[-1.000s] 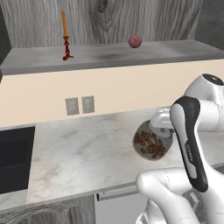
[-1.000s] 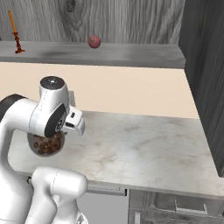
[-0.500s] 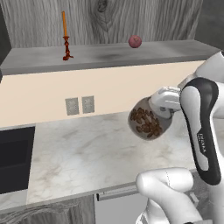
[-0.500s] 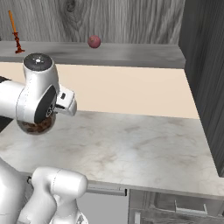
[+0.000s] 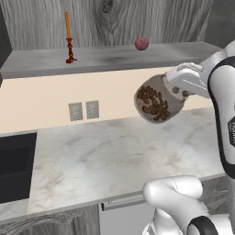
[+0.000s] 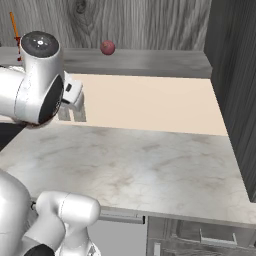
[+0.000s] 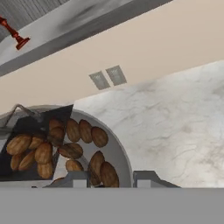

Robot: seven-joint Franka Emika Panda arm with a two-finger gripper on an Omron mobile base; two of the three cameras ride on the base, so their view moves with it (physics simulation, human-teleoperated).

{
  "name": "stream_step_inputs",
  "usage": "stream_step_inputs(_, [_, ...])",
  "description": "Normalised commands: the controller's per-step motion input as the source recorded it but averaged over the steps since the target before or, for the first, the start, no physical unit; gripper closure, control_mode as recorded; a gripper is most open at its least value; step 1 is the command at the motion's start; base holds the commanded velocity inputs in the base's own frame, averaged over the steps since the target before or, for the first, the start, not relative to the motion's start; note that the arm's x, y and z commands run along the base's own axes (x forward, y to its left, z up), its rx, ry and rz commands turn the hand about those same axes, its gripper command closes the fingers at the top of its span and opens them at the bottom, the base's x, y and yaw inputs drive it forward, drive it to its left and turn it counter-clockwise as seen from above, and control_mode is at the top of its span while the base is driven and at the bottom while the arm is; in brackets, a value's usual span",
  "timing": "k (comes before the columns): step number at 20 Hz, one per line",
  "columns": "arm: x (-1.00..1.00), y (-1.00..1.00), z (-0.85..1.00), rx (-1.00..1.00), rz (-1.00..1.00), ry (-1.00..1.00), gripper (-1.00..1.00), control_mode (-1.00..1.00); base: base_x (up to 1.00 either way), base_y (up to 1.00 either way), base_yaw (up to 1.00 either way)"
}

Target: Pick the jar and candle from the dining table and place them in the open cabinet. Close the cabinet after placing the objects.

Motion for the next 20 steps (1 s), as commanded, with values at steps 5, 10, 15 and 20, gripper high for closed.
stream_step_inputs(5, [-0.13, 0.00, 0.82, 0.07, 0.00, 0.00, 1.00, -1.00, 0.00, 0.00, 0.00])
stream_step_inputs(10, [0.00, 0.00, 0.55, 0.02, 0.00, -0.01, 1.00, -1.00, 0.00, 0.00, 0.00])
stream_step_inputs(15, [0.15, 0.03, 0.07, -0.02, 0.00, 0.00, 1.00, -1.00, 0.00, 0.00, 0.00])
stream_step_inputs(20, [0.28, 0.03, 0.01, -0.04, 0.00, -0.05, 1.00, -1.00, 0.00, 0.00, 0.00])
